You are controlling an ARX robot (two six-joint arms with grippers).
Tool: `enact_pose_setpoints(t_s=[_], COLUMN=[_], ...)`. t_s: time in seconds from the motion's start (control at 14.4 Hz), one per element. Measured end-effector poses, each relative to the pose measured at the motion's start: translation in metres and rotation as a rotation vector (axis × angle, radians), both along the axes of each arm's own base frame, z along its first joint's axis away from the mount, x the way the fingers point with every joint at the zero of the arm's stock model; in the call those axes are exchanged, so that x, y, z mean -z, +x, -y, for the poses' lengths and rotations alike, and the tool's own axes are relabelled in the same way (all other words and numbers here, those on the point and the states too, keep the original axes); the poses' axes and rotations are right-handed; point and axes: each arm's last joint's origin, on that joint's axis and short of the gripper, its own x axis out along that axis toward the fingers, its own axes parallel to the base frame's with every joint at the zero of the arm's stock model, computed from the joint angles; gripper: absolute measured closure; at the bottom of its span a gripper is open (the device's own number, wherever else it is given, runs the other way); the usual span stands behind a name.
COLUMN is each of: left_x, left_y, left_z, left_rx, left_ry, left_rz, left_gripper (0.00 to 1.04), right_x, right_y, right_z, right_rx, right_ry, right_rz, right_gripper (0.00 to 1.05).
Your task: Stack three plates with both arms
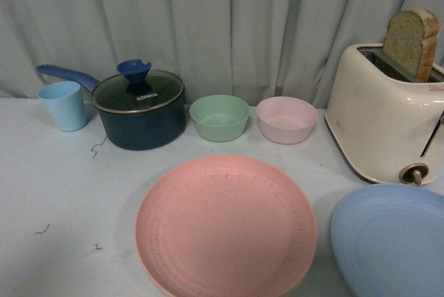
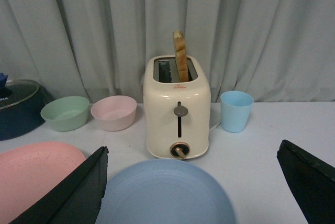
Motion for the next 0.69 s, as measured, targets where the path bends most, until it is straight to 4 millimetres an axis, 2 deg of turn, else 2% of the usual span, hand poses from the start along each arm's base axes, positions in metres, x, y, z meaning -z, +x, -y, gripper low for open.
enact_pose_setpoints(t_s=[0.07,0.28,0.35,0.49,0.55,0.69], left_x=[-0.001,0.000,-0.001,0.000,0.000,0.000], left_y=[0.000,0.000,0.000,0.000,0.000,0.000], left_z=[0.000,0.000,0.000,0.000,0.000,0.000], left_rx=[-0.001,0.000,-0.002,0.000,0.000,0.000], left_ry=[0.000,0.000,0.000,0.000,0.000,0.001], left_rz=[0.006,0.005,0.005,0.005,0.005,0.005], left_gripper=[0.97,0.61,0.48,0.25,0.06,0.07], right_x=[0.000,0.000,0.002,-0.004,-0.011,-0.006], right_y=[0.000,0.000,0.000,0.022,0.046,0.080], right_z=[0.000,0.000,0.001,0.022,0.043,0.069], right_rx=[0.000,0.000,-0.060,-0.124,-0.081,0.020], right_ry=[0.000,0.000,-0.002,0.043,0.083,0.128], right_rz=[0.001,0.000,-0.070,-0.151,-0.165,-0.235], right_gripper=[0.06,0.06,0.06,0.06,0.06,0.06])
